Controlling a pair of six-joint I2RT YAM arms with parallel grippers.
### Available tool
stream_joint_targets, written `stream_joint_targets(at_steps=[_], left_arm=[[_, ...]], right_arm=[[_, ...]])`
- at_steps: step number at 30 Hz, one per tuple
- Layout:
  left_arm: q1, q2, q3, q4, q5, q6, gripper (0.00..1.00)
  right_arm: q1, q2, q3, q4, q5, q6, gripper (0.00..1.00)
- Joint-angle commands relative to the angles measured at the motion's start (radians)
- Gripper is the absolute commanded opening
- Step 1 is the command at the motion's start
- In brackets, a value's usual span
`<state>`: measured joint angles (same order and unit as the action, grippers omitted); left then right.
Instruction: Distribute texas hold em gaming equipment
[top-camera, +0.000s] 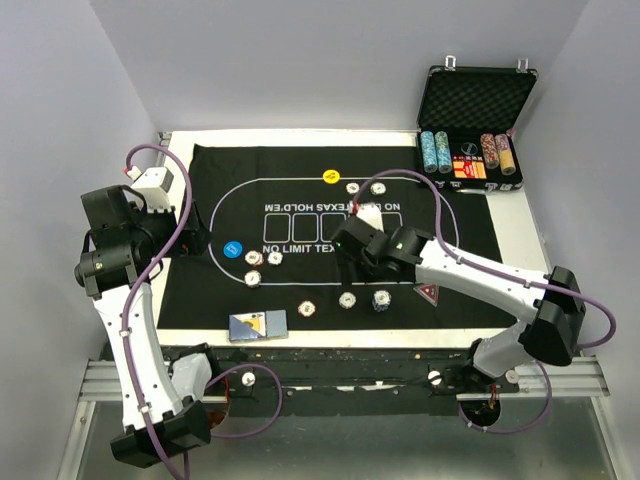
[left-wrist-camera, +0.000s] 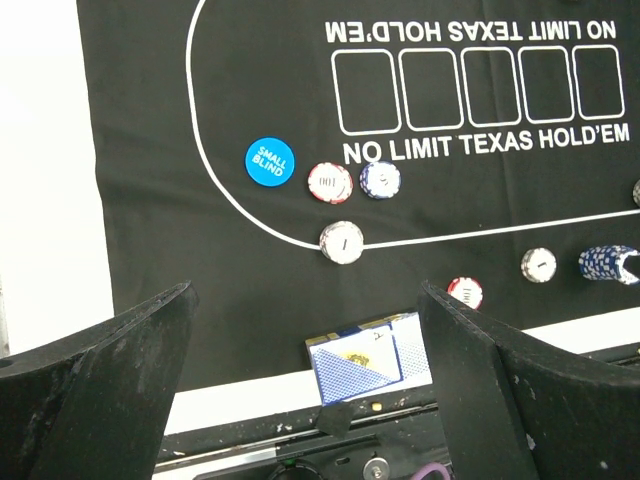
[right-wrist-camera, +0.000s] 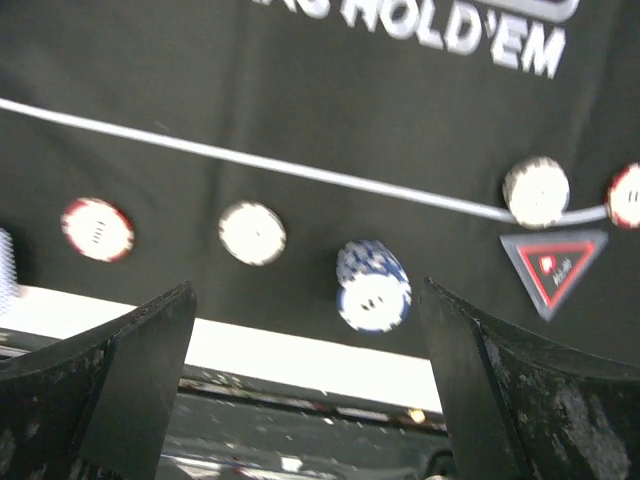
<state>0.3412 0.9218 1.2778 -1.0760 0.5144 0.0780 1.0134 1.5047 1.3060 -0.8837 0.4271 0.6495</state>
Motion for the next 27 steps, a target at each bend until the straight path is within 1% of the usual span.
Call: stream_joint_targets(at_steps=[1, 5, 13, 18, 27], left_arm=[[0.010, 0.000, -0.020, 0.010, 0.030, -0.009, 0.99], [0.010, 0.008, -0.014, 0.010, 0.036, -0.023, 0.99], [0.010, 0.014, -0.009, 0.010, 0.035, -0.027, 0.99], [0.010, 0.012, -0.009, 0.007, 0.021, -0.017, 0.99], [0.009, 0.009, -0.008, 0.005, 0.024, -0.014, 0.99]], right_arm=[[0.002, -0.087, -0.141, -0.047, 0.018, 0.119, 1.00], [0.004, -0.123, -0.215, -0.047, 0.016, 0.151, 1.00], [0.004, -0.090, -0.293, 0.037, -0.010, 0.157, 1.00], [0.002, -0.046, -0.321, 0.089, -0.007, 0.157, 0.91], [-0.010, -0.004, -0.372, 0.144, -0.010, 0.160, 0.86]])
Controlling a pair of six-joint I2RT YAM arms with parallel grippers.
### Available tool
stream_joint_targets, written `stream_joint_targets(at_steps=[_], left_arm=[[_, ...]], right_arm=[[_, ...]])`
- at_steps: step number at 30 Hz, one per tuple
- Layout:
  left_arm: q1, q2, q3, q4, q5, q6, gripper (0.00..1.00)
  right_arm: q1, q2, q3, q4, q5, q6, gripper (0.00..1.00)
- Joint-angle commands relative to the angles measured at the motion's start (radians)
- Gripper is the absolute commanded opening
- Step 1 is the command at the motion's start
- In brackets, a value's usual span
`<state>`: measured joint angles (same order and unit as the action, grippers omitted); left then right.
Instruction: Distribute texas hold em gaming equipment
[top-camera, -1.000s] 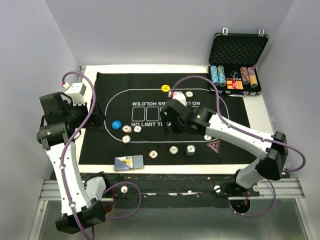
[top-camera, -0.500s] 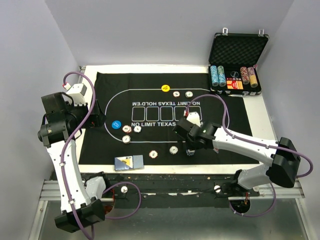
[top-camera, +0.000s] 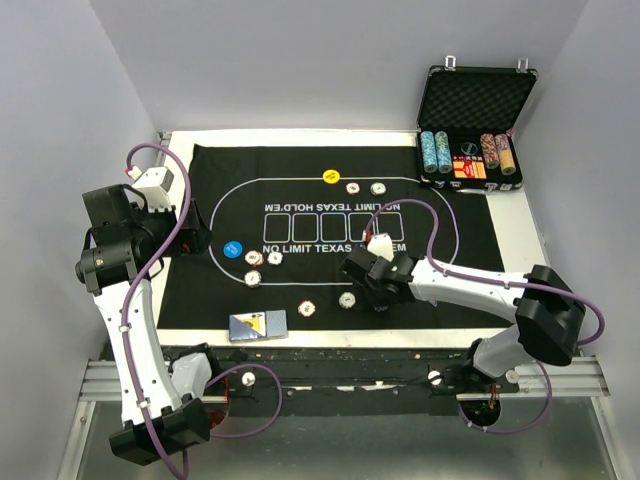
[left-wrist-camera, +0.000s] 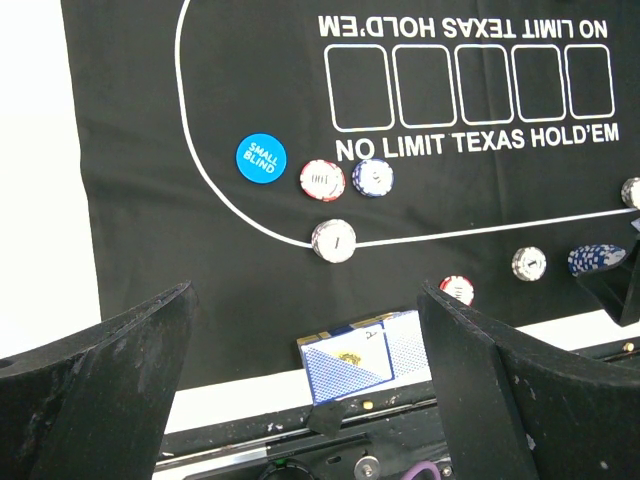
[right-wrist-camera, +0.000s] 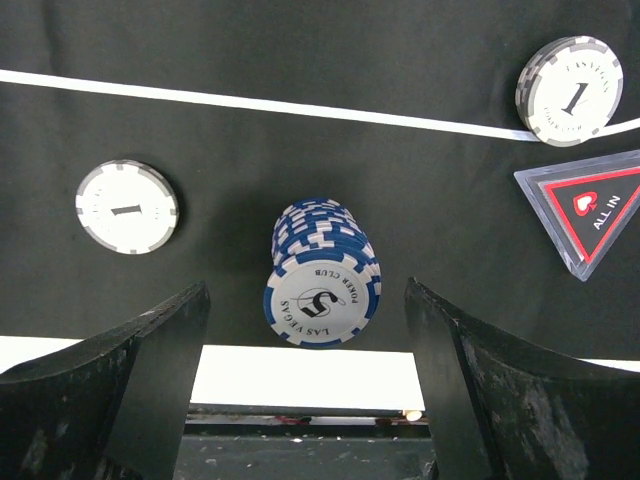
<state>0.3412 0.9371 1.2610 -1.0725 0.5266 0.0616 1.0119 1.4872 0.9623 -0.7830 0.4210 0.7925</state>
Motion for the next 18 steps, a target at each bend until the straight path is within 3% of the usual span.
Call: stream_joint_targets(at_steps=[1, 18], left_arm=[[0.010, -0.006, 0.008, 0.002, 0.012, 0.004, 0.99], [0.010, -0.017, 0.000, 0.002, 0.004, 0.006, 0.99]], right_arm=[[-0.013, 0.013, -0.036, 0.053, -0.004, 0.019, 0.85], [-0.052, 0.016, -0.083, 0.116, -0.039, 0.002, 0.63]])
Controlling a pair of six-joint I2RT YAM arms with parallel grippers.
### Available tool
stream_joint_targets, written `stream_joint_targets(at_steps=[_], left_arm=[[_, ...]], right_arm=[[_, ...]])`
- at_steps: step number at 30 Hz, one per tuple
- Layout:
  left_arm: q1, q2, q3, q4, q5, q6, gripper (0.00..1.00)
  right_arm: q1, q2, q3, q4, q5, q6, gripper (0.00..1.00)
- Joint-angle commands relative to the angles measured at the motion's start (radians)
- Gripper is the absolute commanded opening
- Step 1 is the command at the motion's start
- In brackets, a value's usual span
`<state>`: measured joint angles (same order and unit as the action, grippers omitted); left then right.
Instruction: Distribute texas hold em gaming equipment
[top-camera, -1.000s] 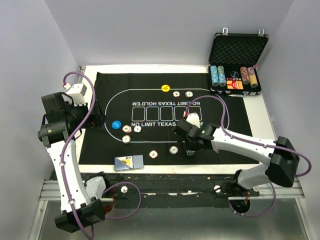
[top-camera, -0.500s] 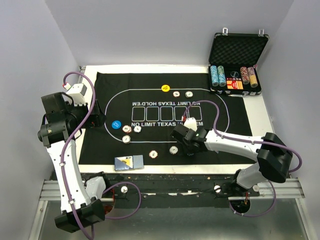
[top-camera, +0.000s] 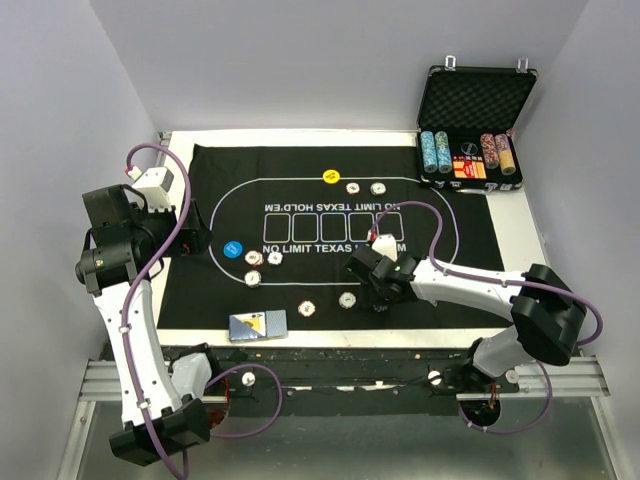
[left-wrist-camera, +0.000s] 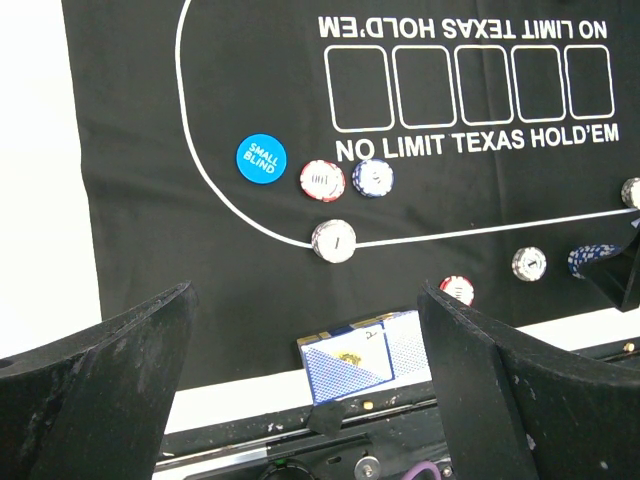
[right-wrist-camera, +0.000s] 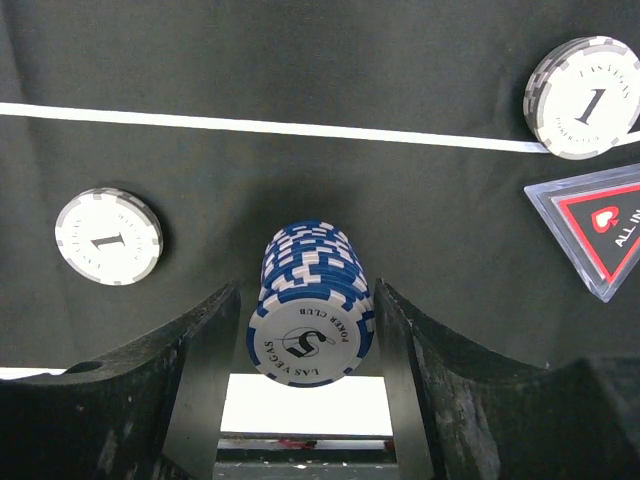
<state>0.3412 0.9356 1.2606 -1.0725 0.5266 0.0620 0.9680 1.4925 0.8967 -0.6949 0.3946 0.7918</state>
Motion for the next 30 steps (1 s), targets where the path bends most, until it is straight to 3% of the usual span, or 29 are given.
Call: stream_joint_targets(at_steps=[1, 12, 24, 30], left_arm=[[0.009, -0.015, 0.000, 0.002, 0.006, 0.007, 0.99], [0.009, -0.018, -0.016, 0.013, -0.004, 0.009, 0.99], [0.010, -0.017, -0.024, 0.019, -0.002, 0.002, 0.99], [0.009, -0.008, -0.018, 0.023, 0.004, -0.001, 0.99]], right_arm=[[-0.011, 0.012, -0.019, 0.031, -0.016, 0.000, 0.61], [-0.028, -0.018, -0.025, 0.021, -0.019, -0.002, 0.46], [-0.032, -0.107, 0.059, -0.098, 0.012, -0.017, 0.44], [-0.123, -0.034, 0.200, -0.120, 0.018, -0.118, 0.44]])
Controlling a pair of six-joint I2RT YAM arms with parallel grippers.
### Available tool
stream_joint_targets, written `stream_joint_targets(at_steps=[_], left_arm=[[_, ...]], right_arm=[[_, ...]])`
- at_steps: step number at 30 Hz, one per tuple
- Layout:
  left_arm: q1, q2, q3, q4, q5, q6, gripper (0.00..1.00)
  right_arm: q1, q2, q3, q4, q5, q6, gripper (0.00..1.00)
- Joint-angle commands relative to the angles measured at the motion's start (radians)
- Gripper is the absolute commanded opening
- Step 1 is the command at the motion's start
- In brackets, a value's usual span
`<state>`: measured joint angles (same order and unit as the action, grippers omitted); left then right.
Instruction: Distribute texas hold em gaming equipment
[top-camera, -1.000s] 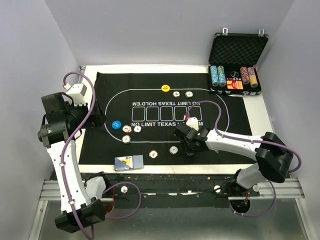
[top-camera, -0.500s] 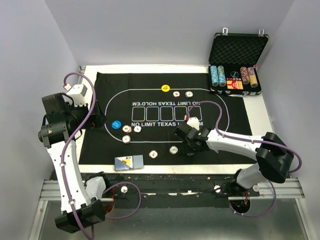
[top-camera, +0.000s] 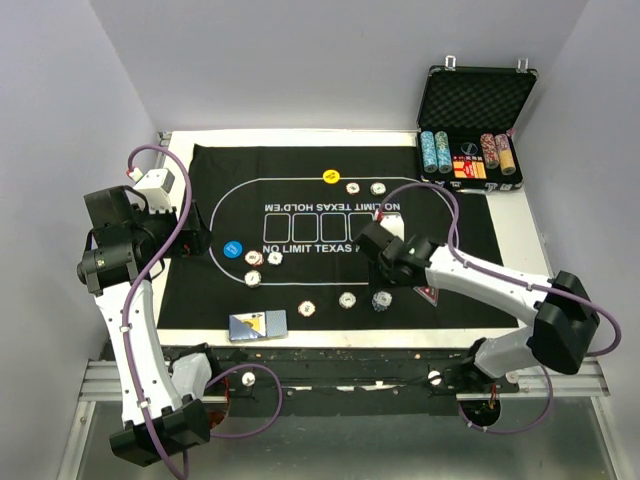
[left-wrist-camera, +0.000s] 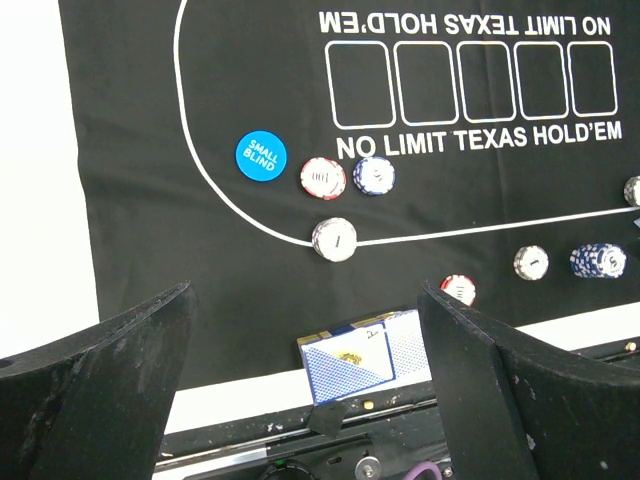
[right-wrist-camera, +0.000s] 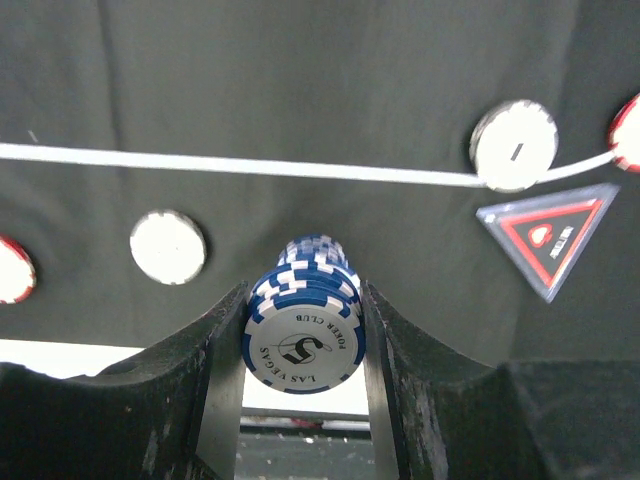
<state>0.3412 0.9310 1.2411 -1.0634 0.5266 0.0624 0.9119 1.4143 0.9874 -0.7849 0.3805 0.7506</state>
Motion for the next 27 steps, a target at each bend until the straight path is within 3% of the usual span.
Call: stream_joint_targets(at_steps=[1, 8, 16, 27], left_arm=[[0.010, -0.003, 0.001, 0.014, 0.003, -0.001, 0.99], [0.009, 0.000, -0.005, 0.019, 0.003, -0.003, 0.99], [0.010, 0.014, 0.021, 0.006, -0.008, 0.019, 0.99], [0.012, 0.040, 0.037, 0.013, -0.008, 0.025, 0.99]], right_arm=[[-0.096, 0.069, 0.144, -0.019, 0.020, -0.106, 0.43], [-0.257, 0.360, 0.442, 0.036, -0.044, -0.247, 0.42], [-0.343, 0.753, 0.830, 0.035, -0.054, -0.287, 0.38], [-0.407, 1.037, 1.151, -0.036, -0.060, -0.326, 0.37]])
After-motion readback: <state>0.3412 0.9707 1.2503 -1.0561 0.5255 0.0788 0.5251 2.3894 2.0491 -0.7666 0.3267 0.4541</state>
